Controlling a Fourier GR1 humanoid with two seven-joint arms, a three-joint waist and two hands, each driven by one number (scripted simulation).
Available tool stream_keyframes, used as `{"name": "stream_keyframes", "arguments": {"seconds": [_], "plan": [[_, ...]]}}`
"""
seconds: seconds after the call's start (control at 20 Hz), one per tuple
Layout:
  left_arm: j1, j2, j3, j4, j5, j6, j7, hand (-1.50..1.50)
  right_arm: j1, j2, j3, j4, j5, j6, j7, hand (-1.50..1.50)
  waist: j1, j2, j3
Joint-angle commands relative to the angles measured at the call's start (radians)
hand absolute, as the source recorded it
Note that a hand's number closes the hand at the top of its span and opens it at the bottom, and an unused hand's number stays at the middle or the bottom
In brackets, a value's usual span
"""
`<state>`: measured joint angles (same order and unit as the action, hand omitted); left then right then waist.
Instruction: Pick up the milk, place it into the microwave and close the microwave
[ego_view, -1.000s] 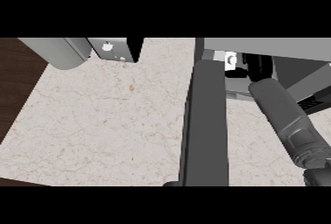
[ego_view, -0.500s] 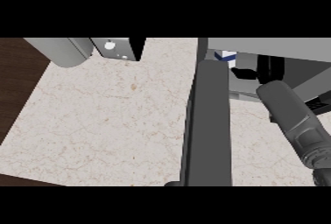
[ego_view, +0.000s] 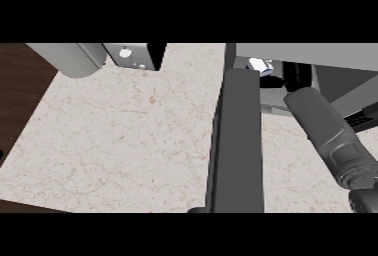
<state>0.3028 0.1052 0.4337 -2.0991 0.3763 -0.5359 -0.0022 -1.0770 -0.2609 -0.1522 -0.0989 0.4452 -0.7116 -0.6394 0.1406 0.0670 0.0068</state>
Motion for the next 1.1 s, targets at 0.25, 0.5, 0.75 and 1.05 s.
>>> {"name": "stream_keyframes", "arguments": {"seconds": [0.25, 0.5, 0.75, 1.05], "plan": [[-0.028, -0.003, -0.083, 0.037, -0.02, -0.06, -0.006, -1.5, 0.015, 0.02, -0.087, -0.024, -0.095, 0.221, -0.115, -1.5, -0.037, -0.015, -0.001], [-0.03, -0.033, -0.124, 0.026, -0.046, -0.07, -0.024, -1.5, 0.051, 0.023, -0.151, -0.033, -0.165, 0.357, -0.191, -1.5, -0.054, -0.026, -0.002], [-0.08, -0.03, -0.157, 0.071, -0.072, -0.085, -0.033, -1.5, 0.086, 0.059, -0.191, -0.018, -0.211, 0.45, -0.212, -1.5, -0.075, -0.035, -0.004], [-0.078, -0.071, -0.253, 0.008, -0.082, -0.054, 0.061, 1.5, 0.17, 0.076, -0.245, -0.015, -0.278, 0.623, -0.27, -1.5, -0.098, -0.046, -0.003]]}}
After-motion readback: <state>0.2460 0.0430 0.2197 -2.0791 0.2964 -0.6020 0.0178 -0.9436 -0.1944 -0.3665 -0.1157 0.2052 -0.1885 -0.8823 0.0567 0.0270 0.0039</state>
